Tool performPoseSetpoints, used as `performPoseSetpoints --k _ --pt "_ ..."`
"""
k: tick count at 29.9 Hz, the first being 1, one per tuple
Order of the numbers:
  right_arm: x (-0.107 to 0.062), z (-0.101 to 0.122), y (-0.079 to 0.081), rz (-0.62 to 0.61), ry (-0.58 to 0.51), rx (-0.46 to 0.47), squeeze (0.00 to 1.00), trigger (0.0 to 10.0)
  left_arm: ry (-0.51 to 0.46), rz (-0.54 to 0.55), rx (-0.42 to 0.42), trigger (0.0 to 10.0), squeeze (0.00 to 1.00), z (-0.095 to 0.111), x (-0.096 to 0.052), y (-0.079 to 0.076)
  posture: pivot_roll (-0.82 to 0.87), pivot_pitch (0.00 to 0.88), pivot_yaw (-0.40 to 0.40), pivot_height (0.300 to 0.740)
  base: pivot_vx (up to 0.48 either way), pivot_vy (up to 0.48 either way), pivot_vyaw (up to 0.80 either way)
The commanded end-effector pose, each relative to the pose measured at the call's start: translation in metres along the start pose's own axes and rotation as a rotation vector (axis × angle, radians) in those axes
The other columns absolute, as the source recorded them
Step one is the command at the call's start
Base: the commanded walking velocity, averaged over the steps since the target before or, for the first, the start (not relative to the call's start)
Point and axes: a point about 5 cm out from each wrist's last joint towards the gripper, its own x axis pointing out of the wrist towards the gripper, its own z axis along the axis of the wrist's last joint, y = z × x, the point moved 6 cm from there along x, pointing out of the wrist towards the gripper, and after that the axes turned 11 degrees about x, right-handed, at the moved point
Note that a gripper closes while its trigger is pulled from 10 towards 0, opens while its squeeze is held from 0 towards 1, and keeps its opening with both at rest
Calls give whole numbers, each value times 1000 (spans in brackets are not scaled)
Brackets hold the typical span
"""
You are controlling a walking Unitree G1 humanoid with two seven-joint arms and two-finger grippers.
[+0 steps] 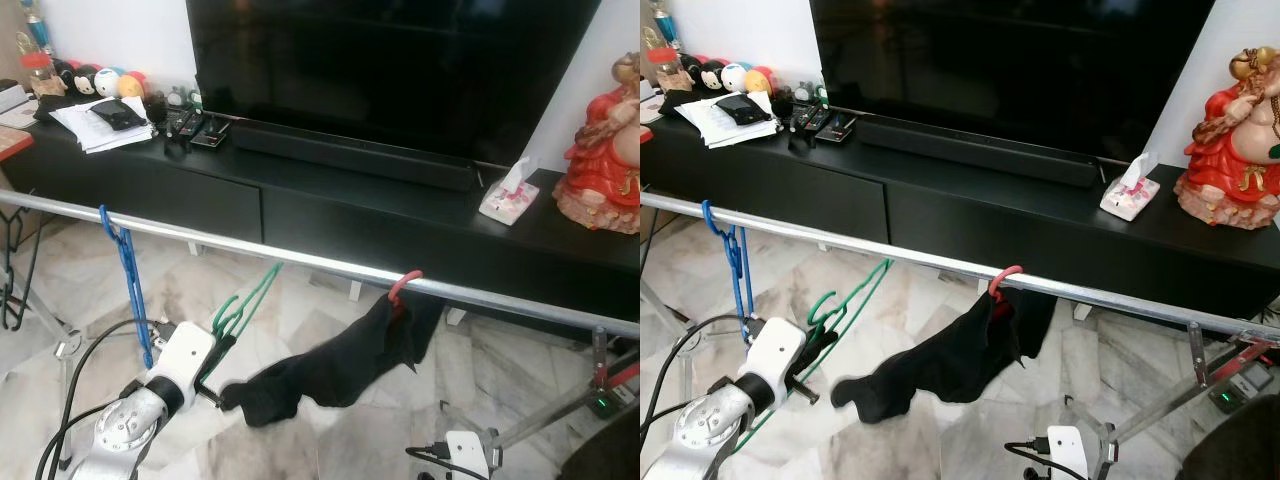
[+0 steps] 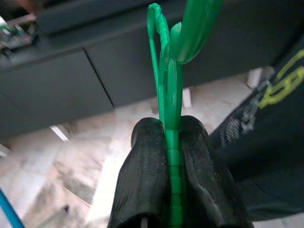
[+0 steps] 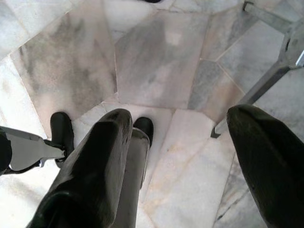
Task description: Hang hanger
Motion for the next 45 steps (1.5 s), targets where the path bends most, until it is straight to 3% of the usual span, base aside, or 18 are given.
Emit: performPoseSetpoints --k 1,14,17,24,27,38,45 --pt "0 0 -1 -3 1 -5 0 10000 -18 12 39 10000 0 6 5 5 54 0 -70 716 0 0 0" --pt "0 1 -2 -6 0 -17 0 10000 6 105 21 10000 0 9 44 29 40 0 -73 716 0 0 0" --pt "0 1 -3 -7 0 -19 0 10000 2 150 -6 10000 0 14 55 40 40 0 -73 716 0 0 0" --pt "0 1 -3 -7 1 -21 0 10000 24 158 -22 10000 0 16 69 45 40 0 -73 716 0 0 0" --pt "0 2 -3 -7 0 -20 0 10000 49 183 -72 10000 0 15 78 51 32 0 -74 716 0 0 0" --pt "0 2 -3 -7 0 -22 0 10000 112 231 -167 10000 0 7 90 65 27 0 -74 716 0 0 0" --pt "0 3 -4 -8 1 -22 0 10000 192 163 -160 10000 0 -9 92 54 26 0 -80 716 0 0 0"
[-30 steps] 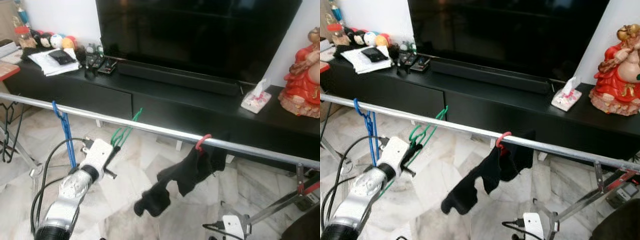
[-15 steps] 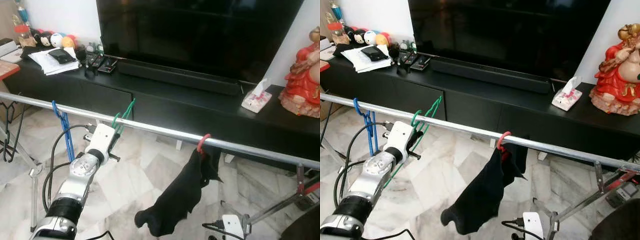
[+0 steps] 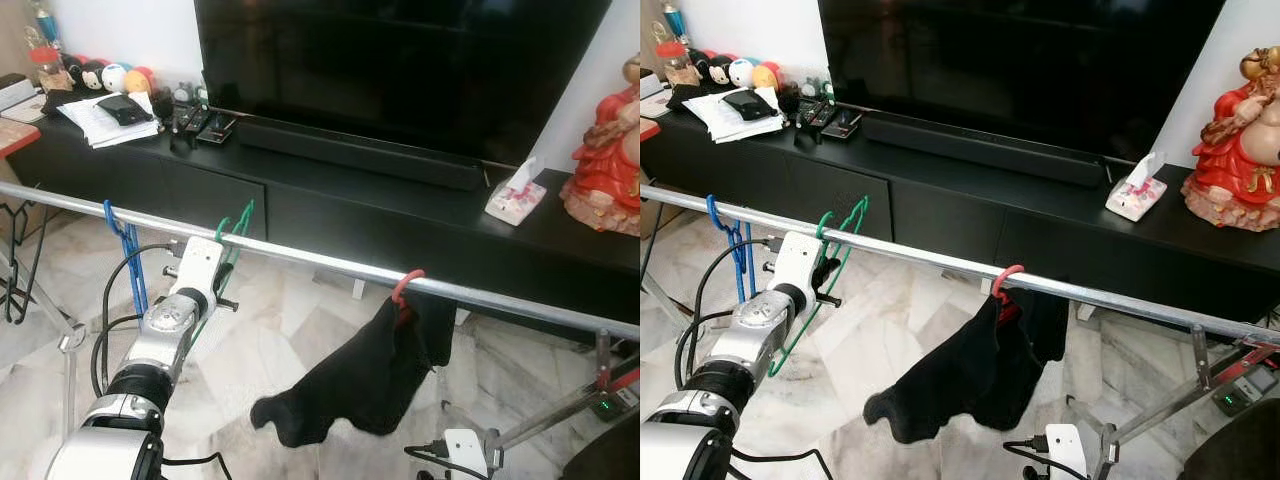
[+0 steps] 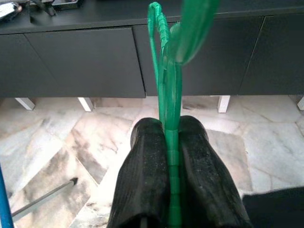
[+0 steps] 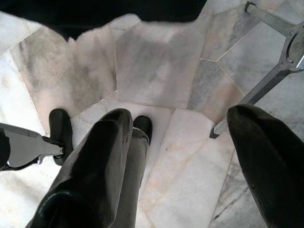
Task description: Hang hanger
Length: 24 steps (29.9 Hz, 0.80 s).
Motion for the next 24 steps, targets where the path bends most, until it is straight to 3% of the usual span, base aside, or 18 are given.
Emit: performPoseSetpoints --k 1,4,19,20,21,22,23,24 --pt "-1 1 -4 -9 1 -8 0 10000 30 -38 17 10000 0 -6 0 -6 26 0 -80 716 0 0 0" --pt "-1 1 -4 -8 2 -10 0 10000 40 -71 23 10000 0 -11 -1 -12 26 0 -80 716 0 0 0" --pt "0 1 -4 -5 5 -15 0 10000 18 -88 34 10000 0 -16 -7 -15 33 0 -84 716 0 0 0" --pt "0 1 -4 -5 5 -14 0 10000 15 -88 35 10000 424 -16 -7 -15 34 0 -84 716 0 0 0" --pt "0 1 -4 -5 4 -14 0 10000 14 -88 36 10000 424 -16 -7 -15 34 0 -84 716 0 0 0" --pt "0 1 -3 -5 4 -14 0 10000 11 -87 36 10000 769 -15 -7 -15 33 0 -84 716 0 0 0" --pt "0 1 -3 -5 4 -13 0 10000 5 -83 34 10000 878 -13 -7 -15 33 0 -84 716 0 0 0" --pt "0 1 -3 -6 4 -13 0 10000 -3 -76 32 10000 918 -10 -6 -14 33 0 -84 716 0 0 0"
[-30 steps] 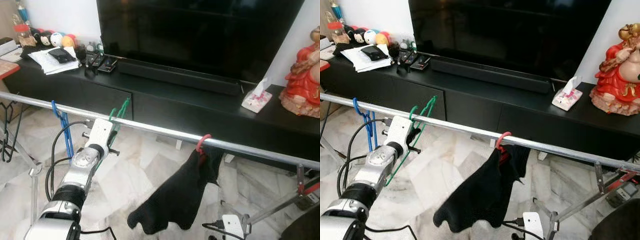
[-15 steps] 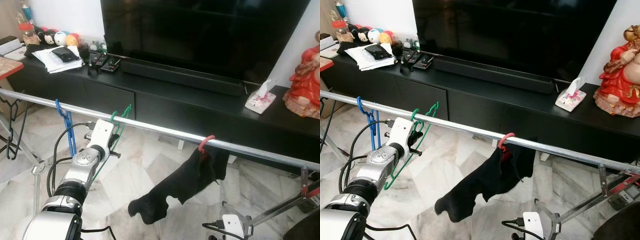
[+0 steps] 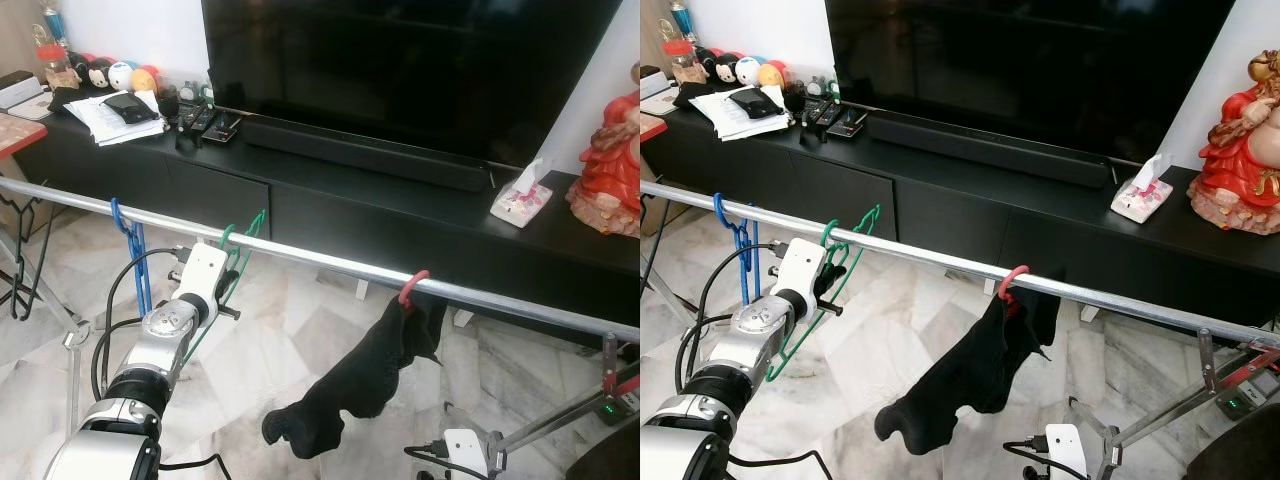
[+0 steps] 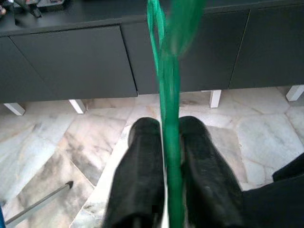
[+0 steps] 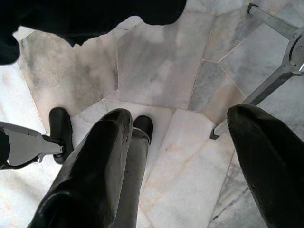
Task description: Hang hanger
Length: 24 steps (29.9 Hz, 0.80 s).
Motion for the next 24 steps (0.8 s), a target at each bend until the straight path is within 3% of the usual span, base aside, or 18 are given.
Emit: performPoseSetpoints --k 1,5,6,15,24 --pt "0 1 -3 -7 2 -8 0 10000 1 -9 0 10000 922 -1 0 -4 33 0 -84 716 0 0 0" --pt "0 1 -3 -6 3 -10 0 10000 -9 -13 3 10000 918 2 0 -4 35 0 -84 716 0 0 0" --pt "0 1 -3 -5 3 -10 0 10000 -11 -13 3 10000 984 2 0 -5 35 0 -84 716 0 0 0" --pt "0 1 -3 -6 3 -10 0 10000 -50 1 0 10000 961 9 -2 -3 35 0 -84 716 0 0 0" --pt "0 0 -3 -5 5 -11 0 10000 -112 -2 10 10000 961 13 -17 -1 38 0 -85 716 0 0 0"
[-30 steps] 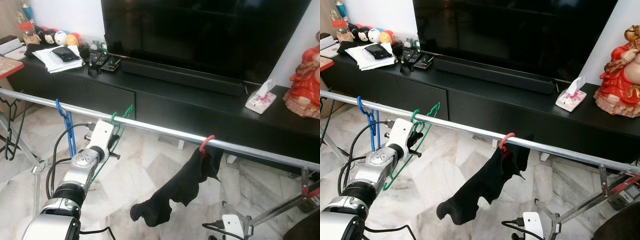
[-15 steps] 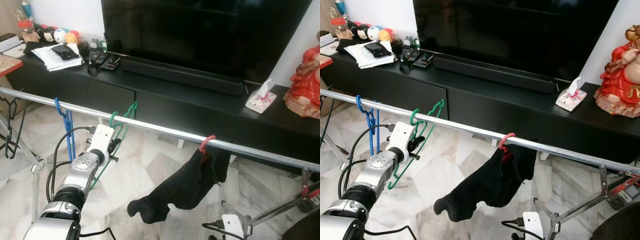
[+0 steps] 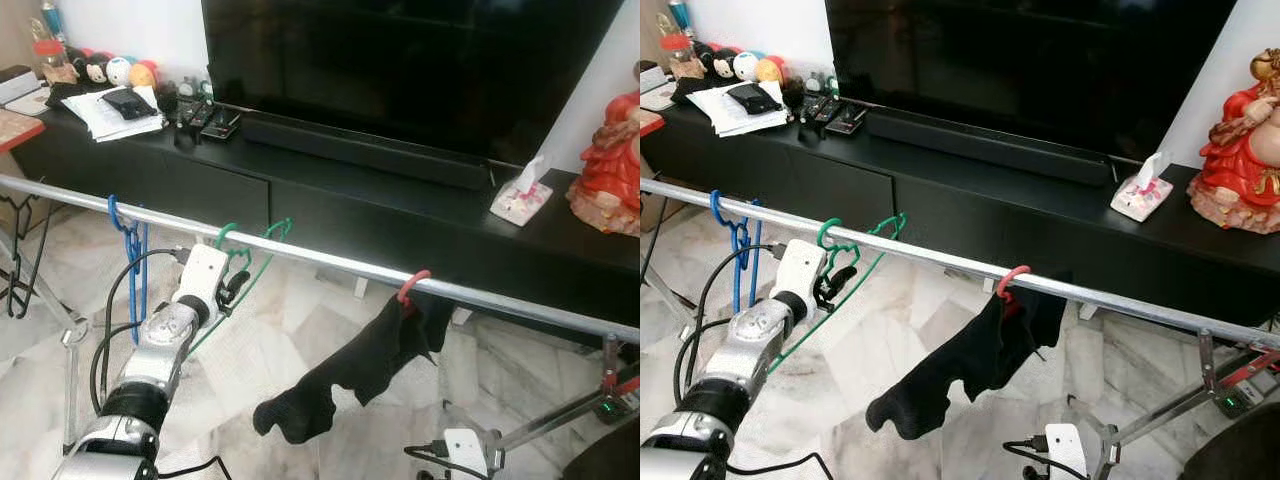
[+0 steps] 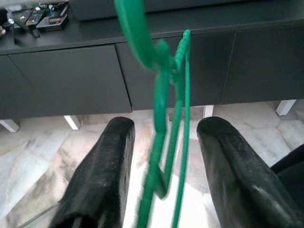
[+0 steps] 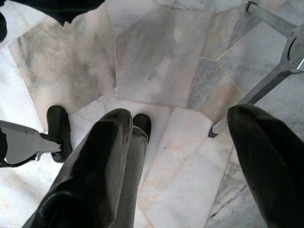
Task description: Hang hanger
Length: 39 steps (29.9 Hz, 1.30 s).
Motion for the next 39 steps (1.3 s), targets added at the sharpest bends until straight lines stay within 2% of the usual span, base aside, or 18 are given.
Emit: performPoseSetpoints --k 1,7,10,11,14,16,23,24,25,26,30,32,34,39 --pt "0 0 -3 -5 5 -9 0 10000 -5 -6 8 10000 961 0 -5 1 38 0 -85 716 0 0 0" --pt "-1 0 -3 -5 6 -10 0 10000 -30 14 -5 10000 957 2 -23 2 42 0 -85 716 0 0 0" --pt "-1 -2 -3 -3 9 -11 0 10000 -90 41 -11 10000 953 10 -40 3 46 0 -82 716 0 0 0" --pt "-1 -2 -3 -3 9 -11 0 10000 -90 41 -11 10000 953 10 -40 3 46 0 -82 716 0 0 0" --pt "-1 -2 -3 -3 10 -10 0 10000 -141 79 -24 10000 953 20 -54 7 49 0 -81 716 0 0 0" --pt "-1 -3 -3 -3 11 -9 0 10000 -170 88 -27 10000 945 27 -63 5 49 0 -78 716 0 0 0" --pt "-1 -4 -4 -4 12 -8 0 10000 -210 84 -25 10000 910 43 -81 -7 43 0 -74 716 0 0 0" --pt "-1 -4 -4 -5 12 -7 0 10000 -218 92 -21 10000 855 45 -83 -8 45 0 -74 716 0 0 0" --pt "-1 -4 -5 -6 11 -6 0 10000 -225 104 -16 10000 651 47 -85 -9 49 0 -74 716 0 0 0" --pt "-1 -4 -5 -8 11 -6 0 10000 -230 131 -18 10000 0 48 -87 -9 49 0 -74 716 0 0 0" --pt "-1 -4 -6 -9 10 -7 0 10000 -200 202 -82 10000 0 44 -91 -12 50 0 -74 716 0 0 0" --pt "-1 -4 -6 -10 9 -5 0 10000 -201 199 -105 10000 0 45 -89 -17 41 0 -68 716 0 0 0" --pt "-1 -5 -5 -12 8 -3 0 10000 -205 179 -89 10000 0 49 -87 -22 40 0 -60 716 0 0 0" --pt "-1 -6 -5 -15 6 5 0 10000 -209 183 -75 10000 0 51 -86 -23 37 0 -52 716 0 0 0"
